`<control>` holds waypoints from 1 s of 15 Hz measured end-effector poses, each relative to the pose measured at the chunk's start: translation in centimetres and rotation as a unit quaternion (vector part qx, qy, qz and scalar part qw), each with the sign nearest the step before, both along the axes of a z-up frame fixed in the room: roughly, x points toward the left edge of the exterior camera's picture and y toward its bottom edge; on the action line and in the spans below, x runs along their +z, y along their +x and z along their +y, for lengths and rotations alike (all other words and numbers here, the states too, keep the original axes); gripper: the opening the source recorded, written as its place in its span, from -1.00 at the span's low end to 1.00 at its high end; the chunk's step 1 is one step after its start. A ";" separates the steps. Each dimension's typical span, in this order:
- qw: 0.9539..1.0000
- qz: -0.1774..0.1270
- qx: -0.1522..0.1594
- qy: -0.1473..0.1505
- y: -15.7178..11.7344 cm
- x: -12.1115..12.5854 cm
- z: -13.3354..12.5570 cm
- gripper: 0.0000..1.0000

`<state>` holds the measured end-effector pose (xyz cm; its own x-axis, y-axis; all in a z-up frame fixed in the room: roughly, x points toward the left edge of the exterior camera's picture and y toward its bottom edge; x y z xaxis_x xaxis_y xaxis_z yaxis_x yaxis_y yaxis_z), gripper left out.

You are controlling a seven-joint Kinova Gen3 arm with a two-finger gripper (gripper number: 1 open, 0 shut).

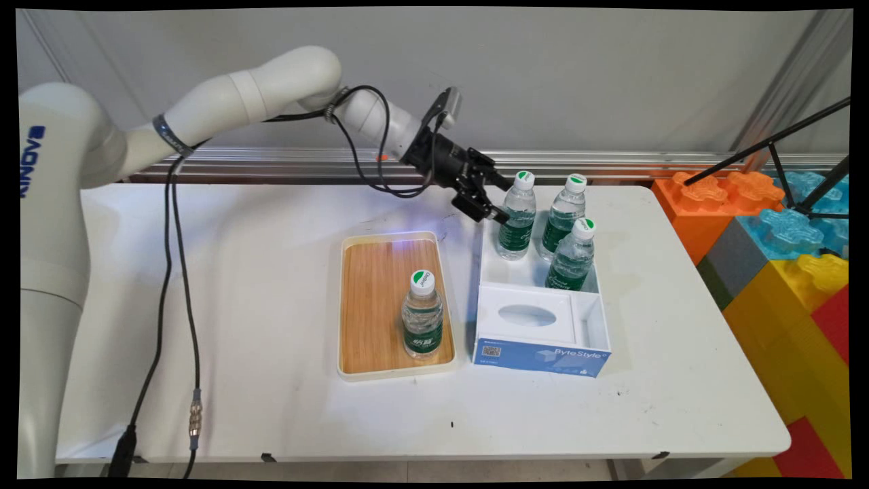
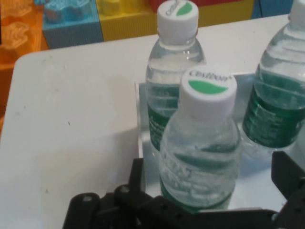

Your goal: Pick up the green bottle from the white box

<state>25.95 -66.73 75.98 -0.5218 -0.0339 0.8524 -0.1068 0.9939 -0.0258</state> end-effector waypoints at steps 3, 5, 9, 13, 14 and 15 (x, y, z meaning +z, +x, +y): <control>1.000 0.008 -0.006 -0.009 -0.9 -0.4 -0.3 1.00; 1.000 0.012 -0.010 -0.013 -1.5 -0.6 -0.5 1.00; 0.999 0.017 -0.020 -0.020 -2.3 -1.0 -0.6 1.00; 0.999 0.016 -0.024 -0.024 -2.6 -1.5 -0.6 1.00; 0.999 0.017 -0.025 -0.025 -2.7 -1.6 -0.6 1.00; 0.999 0.017 -0.026 -0.026 -2.8 -1.7 -0.6 1.00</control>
<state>23.15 -67.32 74.32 -0.4927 0.0373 0.8694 -0.0564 0.9956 -0.0746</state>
